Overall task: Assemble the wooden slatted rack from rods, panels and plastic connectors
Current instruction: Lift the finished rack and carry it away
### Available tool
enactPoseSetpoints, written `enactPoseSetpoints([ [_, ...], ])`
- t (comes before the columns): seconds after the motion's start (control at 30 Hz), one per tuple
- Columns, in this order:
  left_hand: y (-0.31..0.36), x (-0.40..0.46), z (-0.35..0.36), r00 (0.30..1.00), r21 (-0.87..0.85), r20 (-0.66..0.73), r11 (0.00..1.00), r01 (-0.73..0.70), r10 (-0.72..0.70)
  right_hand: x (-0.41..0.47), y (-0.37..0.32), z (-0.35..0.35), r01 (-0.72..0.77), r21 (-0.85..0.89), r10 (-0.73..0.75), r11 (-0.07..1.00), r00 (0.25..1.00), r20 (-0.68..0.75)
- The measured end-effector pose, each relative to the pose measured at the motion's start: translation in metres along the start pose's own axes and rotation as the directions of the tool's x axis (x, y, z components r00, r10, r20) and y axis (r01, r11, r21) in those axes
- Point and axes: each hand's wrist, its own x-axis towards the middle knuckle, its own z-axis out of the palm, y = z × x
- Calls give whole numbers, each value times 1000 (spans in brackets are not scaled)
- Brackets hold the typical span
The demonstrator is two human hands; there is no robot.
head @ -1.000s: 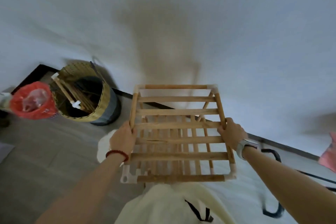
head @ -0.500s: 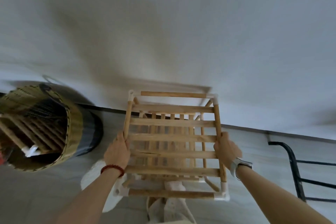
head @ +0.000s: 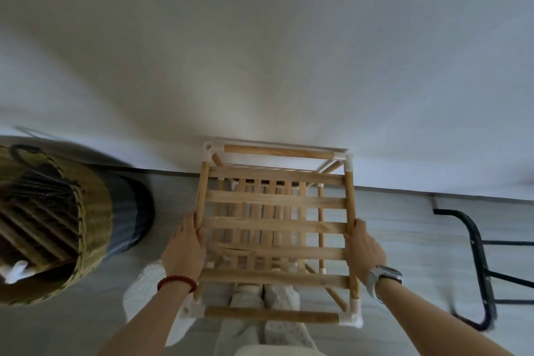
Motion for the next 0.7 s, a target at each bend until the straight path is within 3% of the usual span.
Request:
enactPoseSetpoints([
  [0.47, 2, -5, -7, 992, -40, 129, 999, 4, 1, -4, 2, 5, -44, 0, 44, 999, 997, -64],
  [0.7, -1, -5, 4, 995, -24, 102, 1000, 17, -15, 1, 3, 0, -64, 20, 64, 998, 997, -30],
])
